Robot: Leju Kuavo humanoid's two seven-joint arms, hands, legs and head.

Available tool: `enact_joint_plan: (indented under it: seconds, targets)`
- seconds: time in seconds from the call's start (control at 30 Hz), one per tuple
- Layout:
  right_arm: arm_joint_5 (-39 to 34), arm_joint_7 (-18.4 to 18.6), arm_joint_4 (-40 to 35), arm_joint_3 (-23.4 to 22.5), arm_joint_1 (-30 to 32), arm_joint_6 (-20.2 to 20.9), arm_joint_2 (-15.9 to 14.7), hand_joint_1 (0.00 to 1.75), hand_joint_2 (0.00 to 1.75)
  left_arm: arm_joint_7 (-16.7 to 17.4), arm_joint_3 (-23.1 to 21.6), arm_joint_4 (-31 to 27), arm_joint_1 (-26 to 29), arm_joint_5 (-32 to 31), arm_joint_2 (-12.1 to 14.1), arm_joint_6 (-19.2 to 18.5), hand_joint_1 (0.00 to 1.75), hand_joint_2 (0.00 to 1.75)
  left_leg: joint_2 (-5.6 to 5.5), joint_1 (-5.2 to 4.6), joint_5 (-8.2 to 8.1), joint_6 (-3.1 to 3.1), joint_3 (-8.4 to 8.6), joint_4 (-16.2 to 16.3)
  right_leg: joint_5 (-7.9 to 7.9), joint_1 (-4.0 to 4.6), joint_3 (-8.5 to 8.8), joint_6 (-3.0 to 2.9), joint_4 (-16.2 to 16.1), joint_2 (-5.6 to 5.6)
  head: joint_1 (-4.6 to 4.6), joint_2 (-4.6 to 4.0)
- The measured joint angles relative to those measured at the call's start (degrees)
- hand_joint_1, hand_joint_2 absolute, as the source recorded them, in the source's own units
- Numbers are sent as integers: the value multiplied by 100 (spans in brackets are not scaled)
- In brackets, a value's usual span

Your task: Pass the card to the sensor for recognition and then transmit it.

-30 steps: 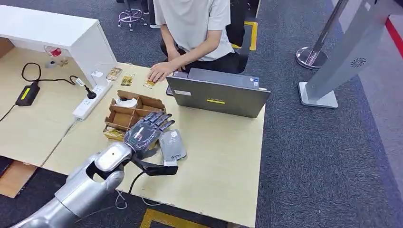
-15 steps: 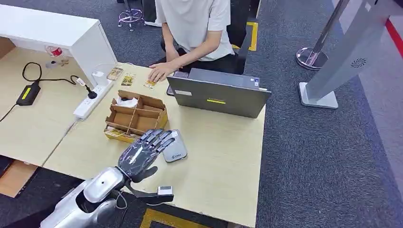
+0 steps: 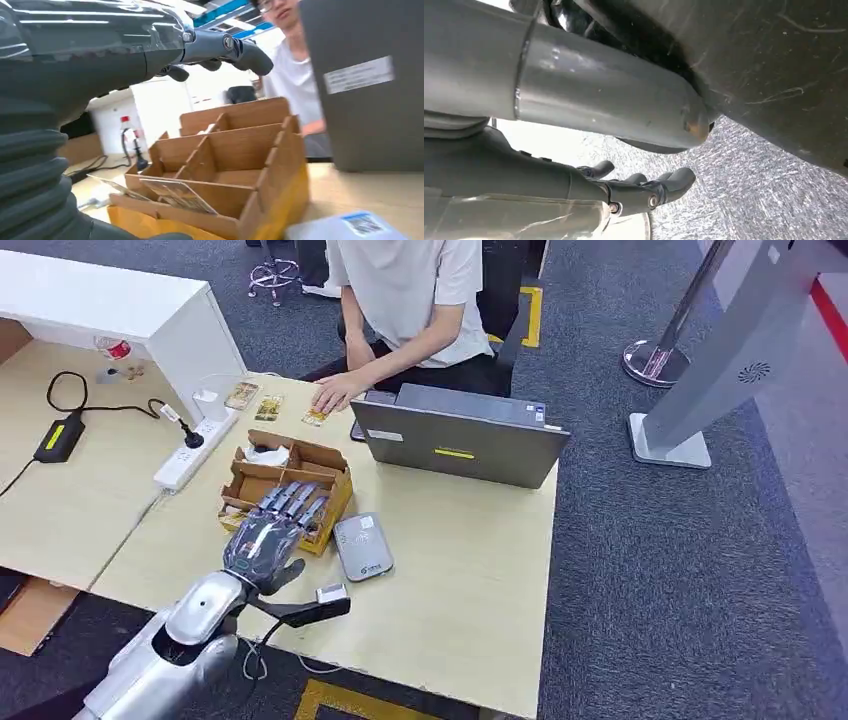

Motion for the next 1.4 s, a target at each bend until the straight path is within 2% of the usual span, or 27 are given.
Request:
enact_joint_plan:
  seconds: [0.2, 0.7, 1.4]
  targets:
    - [20, -35, 0, 4, 1, 13, 0, 0, 0, 35, 288, 507, -186, -109, -135, 61, 0, 175, 0, -1, 0, 0, -1, 0, 0, 0, 0, 0, 0, 1, 0, 0]
    - [127, -35, -2, 37, -1, 68, 0, 0, 0, 48, 559, 1088, -376, -164, -267, 157, 0, 175, 1, 0, 0, 0, 0, 0, 0, 0, -1, 0, 0, 1, -2, 0]
    - [229, -61, -2, 52, -4, 144, 0, 0, 0, -72, 758, 1337, -408, -203, -334, 407, 0, 175, 0, 0, -1, 0, -2, 0, 0, 0, 0, 0, 0, 0, -2, 0]
